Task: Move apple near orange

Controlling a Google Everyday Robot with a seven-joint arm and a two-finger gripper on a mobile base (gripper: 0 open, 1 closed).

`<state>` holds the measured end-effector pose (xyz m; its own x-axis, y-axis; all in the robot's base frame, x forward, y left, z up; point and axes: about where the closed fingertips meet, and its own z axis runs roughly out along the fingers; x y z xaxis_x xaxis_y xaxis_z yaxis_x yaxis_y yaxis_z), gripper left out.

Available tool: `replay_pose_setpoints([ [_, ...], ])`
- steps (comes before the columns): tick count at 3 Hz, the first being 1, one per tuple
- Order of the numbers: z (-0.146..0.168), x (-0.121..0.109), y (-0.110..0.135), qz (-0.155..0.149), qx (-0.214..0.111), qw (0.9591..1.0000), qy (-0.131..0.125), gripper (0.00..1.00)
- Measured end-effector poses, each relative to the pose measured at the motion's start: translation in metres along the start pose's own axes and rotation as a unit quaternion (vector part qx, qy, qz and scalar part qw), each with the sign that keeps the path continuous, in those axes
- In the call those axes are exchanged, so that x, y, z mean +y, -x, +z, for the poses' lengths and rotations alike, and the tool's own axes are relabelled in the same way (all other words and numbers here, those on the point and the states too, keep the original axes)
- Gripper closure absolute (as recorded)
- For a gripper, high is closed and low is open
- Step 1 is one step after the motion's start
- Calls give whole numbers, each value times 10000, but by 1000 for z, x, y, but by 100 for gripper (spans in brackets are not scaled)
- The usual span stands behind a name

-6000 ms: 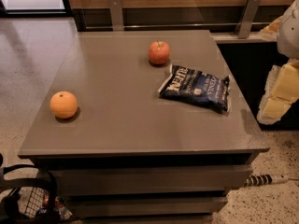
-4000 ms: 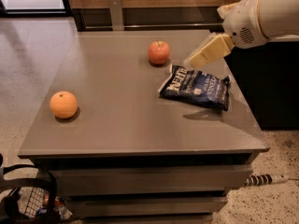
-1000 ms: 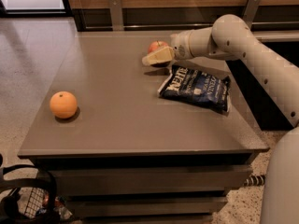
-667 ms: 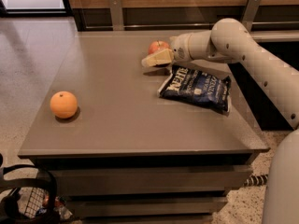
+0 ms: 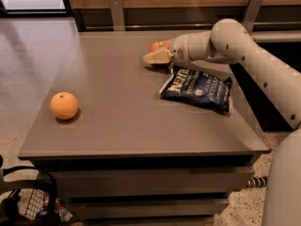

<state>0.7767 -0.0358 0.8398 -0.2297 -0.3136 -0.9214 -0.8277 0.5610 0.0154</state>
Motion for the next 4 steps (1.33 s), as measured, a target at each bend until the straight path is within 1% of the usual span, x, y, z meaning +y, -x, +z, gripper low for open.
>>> replay_pose_setpoints([
  [1, 3, 2, 0, 2, 4, 10000, 24, 64],
  [2, 7, 4, -1, 3, 10, 10000, 57, 96],
  [3, 8, 5, -1, 4, 12, 10000, 69, 100],
  [4, 8, 5, -1, 4, 11, 10000, 70, 100],
])
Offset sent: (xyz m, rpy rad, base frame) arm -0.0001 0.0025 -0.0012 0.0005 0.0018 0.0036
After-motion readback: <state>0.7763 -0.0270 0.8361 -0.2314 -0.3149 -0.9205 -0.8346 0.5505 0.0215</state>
